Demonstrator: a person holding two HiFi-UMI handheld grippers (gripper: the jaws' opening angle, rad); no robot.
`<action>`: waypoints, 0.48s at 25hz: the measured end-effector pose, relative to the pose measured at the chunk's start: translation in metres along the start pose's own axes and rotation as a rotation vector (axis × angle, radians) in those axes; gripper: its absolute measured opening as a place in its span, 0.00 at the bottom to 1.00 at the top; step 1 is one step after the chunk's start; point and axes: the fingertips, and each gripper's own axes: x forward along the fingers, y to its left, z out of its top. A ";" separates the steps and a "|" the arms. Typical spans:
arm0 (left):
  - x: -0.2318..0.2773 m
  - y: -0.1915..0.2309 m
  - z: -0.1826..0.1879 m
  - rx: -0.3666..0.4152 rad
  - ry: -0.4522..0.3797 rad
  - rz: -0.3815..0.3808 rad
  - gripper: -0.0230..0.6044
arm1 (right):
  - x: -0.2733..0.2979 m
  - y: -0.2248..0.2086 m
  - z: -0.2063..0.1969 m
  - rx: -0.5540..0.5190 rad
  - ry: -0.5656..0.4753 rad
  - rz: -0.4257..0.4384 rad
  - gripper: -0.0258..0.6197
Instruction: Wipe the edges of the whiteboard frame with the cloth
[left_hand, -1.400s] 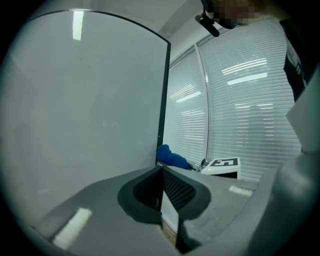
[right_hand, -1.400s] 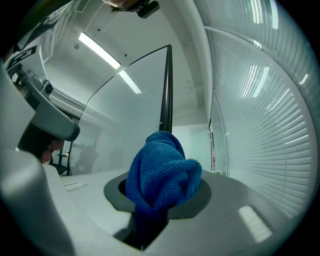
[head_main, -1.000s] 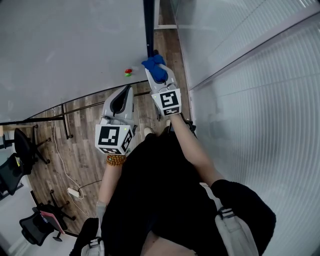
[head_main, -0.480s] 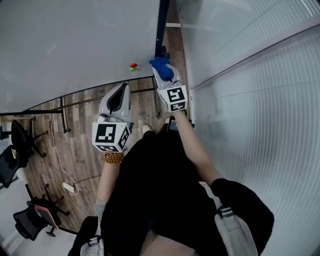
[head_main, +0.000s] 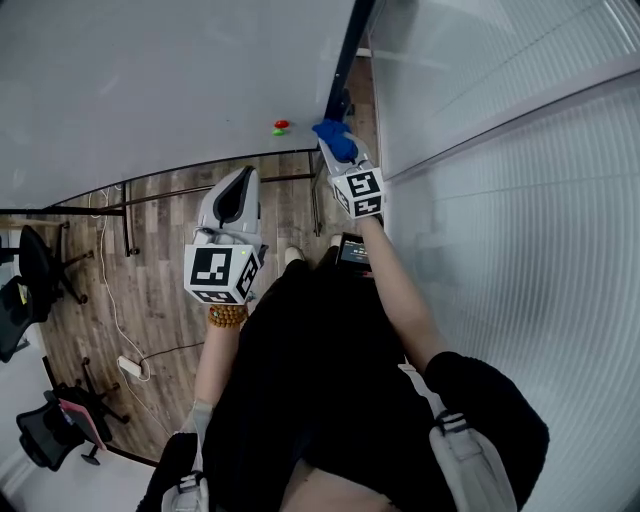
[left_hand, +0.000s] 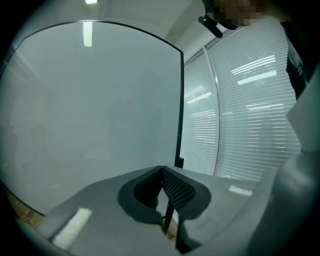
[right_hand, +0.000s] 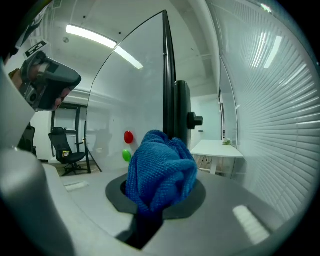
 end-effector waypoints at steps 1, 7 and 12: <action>0.001 0.003 -0.004 0.000 0.001 0.005 0.04 | 0.004 -0.001 -0.010 0.012 0.016 0.008 0.16; -0.019 0.007 0.001 -0.001 -0.004 0.031 0.04 | 0.006 0.002 -0.037 0.065 0.091 0.032 0.16; -0.028 0.012 0.002 0.005 -0.003 0.052 0.04 | 0.014 0.002 -0.066 0.092 0.165 0.066 0.16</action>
